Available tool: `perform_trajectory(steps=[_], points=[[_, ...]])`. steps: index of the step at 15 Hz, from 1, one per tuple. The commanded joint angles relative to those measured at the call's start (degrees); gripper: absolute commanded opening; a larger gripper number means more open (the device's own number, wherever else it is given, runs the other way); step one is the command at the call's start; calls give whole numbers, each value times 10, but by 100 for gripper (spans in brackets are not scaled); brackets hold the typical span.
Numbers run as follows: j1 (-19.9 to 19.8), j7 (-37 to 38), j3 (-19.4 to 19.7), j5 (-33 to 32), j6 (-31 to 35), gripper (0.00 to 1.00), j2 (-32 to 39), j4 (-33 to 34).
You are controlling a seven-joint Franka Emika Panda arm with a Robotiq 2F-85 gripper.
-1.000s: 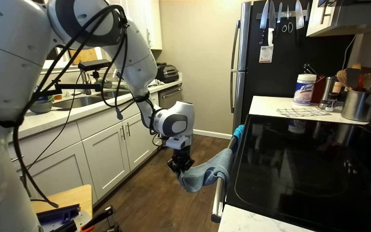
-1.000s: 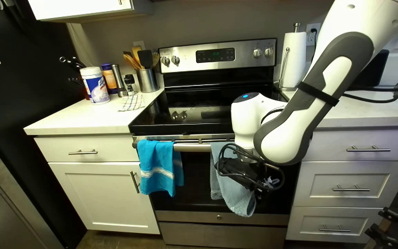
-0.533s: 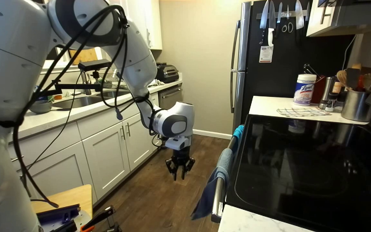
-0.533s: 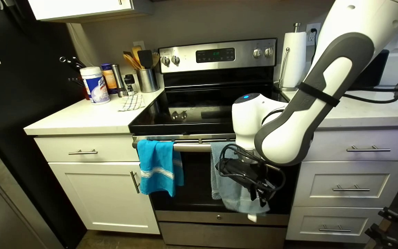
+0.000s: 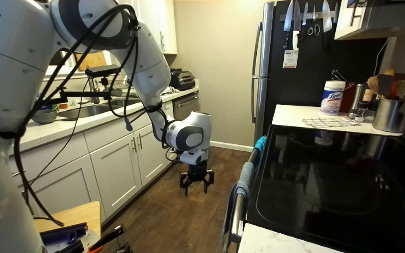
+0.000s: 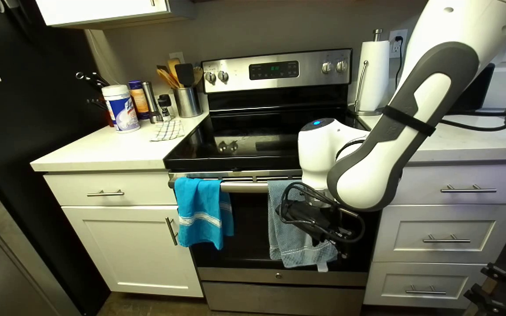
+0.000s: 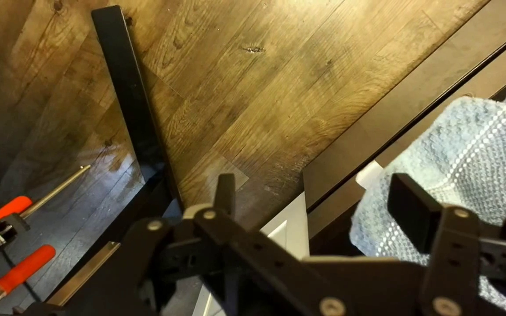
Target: Hang the light blue towel on the handle of the oven door.
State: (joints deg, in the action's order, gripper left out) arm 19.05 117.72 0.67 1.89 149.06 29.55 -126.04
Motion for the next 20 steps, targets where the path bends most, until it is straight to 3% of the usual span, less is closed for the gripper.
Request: perform_trajectory(steps=[1, 8, 20], points=[[-6, -13, 2, -8, 49, 100, -49, -66], [-18, -56, -3, -8, 95, 100, -140, -171], [-46, -82, -9, -56, 106, 100, -249, -257]])
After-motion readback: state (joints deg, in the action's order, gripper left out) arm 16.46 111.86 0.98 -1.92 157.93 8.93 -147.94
